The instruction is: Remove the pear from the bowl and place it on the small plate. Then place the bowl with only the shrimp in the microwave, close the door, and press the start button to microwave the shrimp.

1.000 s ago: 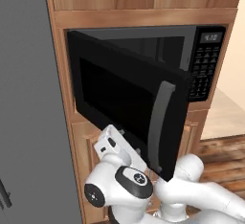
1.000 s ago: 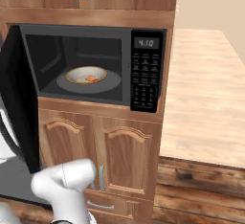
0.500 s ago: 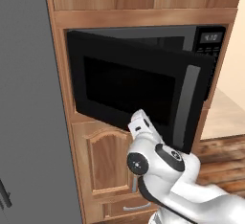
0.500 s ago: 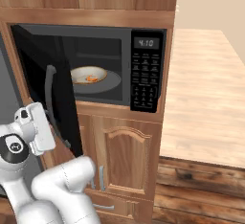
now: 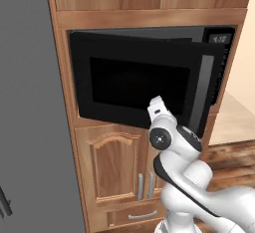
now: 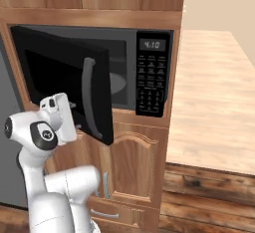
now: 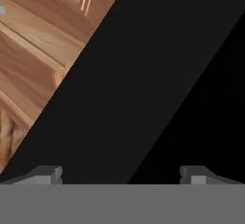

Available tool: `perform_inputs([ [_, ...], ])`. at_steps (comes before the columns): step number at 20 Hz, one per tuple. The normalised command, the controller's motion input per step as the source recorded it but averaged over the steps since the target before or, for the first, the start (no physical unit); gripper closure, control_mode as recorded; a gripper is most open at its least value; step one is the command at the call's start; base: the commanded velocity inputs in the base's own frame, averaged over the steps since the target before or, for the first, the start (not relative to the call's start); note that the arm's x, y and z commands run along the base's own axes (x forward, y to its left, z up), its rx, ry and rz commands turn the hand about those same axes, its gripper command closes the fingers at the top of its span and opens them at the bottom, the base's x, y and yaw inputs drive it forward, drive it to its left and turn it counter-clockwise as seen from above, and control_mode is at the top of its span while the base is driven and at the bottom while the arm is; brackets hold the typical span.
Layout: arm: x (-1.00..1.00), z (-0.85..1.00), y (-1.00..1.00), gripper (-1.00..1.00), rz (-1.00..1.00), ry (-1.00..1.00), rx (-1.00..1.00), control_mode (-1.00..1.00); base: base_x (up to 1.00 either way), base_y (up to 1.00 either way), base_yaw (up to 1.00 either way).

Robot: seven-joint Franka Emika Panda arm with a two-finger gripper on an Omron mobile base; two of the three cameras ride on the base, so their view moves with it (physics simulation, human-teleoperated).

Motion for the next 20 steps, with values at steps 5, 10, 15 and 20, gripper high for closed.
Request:
perform_inputs([
  [5, 0.48, 0.00, -0.30, -1.00, 0.00, 0.00, 0.08, -1.00, 0.00, 0.00, 0.00],
  [10, 0.55, 0.00, -0.16, -1.00, 0.00, 0.03, 0.07, -1.00, 0.00, 0.00, 0.00],
  [15, 0.54, 0.17, -0.01, -1.00, 0.00, 0.11, 0.05, -1.00, 0.00, 0.00, 0.00],
  [20, 0.50, 0.14, 0.00, -1.00, 0.00, 0.10, 0.04, -1.00, 0.00, 0.00, 0.00],
])
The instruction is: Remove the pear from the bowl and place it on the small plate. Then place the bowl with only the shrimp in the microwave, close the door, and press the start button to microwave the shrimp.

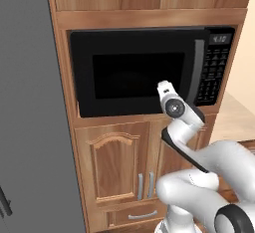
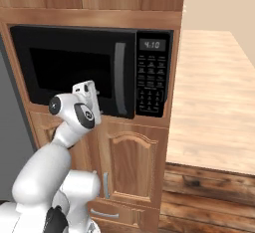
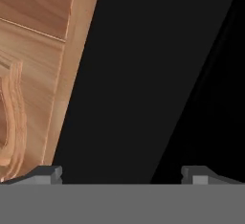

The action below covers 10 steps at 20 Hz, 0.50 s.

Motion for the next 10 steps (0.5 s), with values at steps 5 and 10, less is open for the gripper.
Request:
perform_inputs([
  [5, 0.51, 0.02, 0.00, -1.00, 0.00, 0.09, 0.03, -1.00, 0.00, 0.00, 0.00],
  [10, 0.56, 0.00, 0.00, -1.00, 0.00, 0.05, 0.03, -1.00, 0.00, 0.00, 0.00],
])
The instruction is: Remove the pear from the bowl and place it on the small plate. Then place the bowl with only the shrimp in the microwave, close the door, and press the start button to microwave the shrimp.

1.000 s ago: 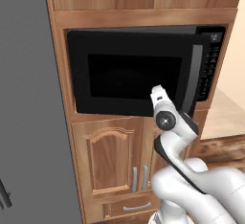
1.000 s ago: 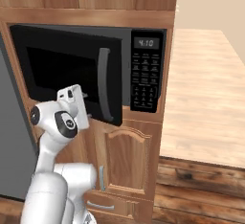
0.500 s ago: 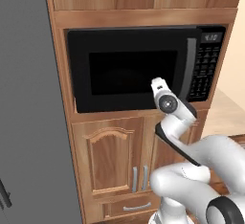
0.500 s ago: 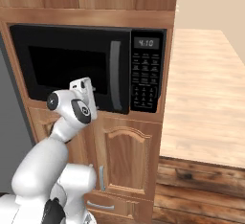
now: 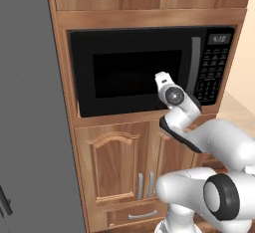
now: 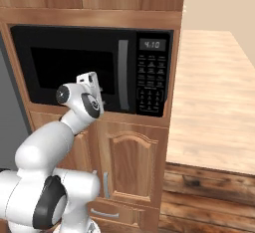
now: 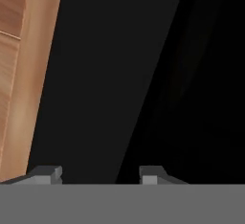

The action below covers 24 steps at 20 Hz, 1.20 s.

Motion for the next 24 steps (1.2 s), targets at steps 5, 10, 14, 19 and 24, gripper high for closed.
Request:
perform_inputs([
  [5, 0.48, 0.00, 0.00, -1.00, 0.00, 0.02, 0.01, -1.00, 0.00, 0.00, 0.00],
  [10, 0.11, 0.12, -0.16, -1.00, 0.00, 0.02, 0.06, -1.00, 0.00, 0.00, 0.00],
  [14, -0.86, 0.52, -0.42, -1.00, 0.00, 0.00, 0.14, -1.00, 0.00, 0.00, 0.00],
  [19, -0.83, 0.64, -0.47, -1.00, 0.00, 0.00, 0.21, -1.00, 0.00, 0.00, 0.00],
  [24, -0.61, 0.63, -0.43, -1.00, 0.00, 0.05, 0.23, -1.00, 0.00, 0.00, 0.00],
])
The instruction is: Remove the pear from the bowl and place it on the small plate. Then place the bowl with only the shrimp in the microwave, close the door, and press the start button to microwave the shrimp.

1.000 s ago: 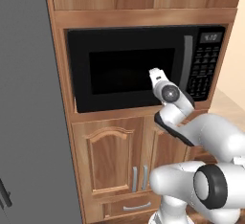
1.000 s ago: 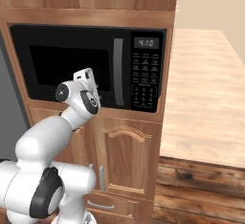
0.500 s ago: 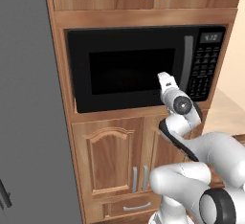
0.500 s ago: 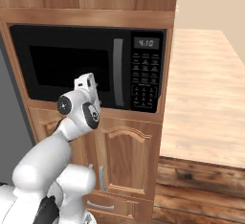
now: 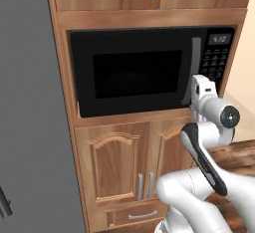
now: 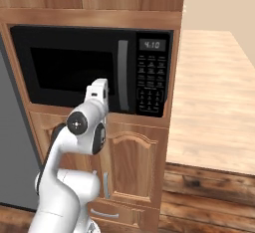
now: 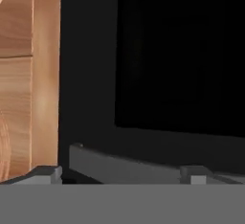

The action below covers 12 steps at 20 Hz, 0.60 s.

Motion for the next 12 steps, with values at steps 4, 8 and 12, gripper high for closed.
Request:
perform_inputs([
  [4, -0.51, 0.40, -0.63, -1.00, 0.03, 0.05, 0.23, -1.00, 0.00, 0.00, 0.00],
  [8, -0.38, 0.03, -0.70, -1.00, 0.03, 0.01, 0.17, -1.00, 0.00, 0.00, 0.00],
  [12, -0.03, -0.21, -0.58, -1.00, 0.05, 0.00, 0.05, -1.00, 0.00, 0.00, 0.00],
])
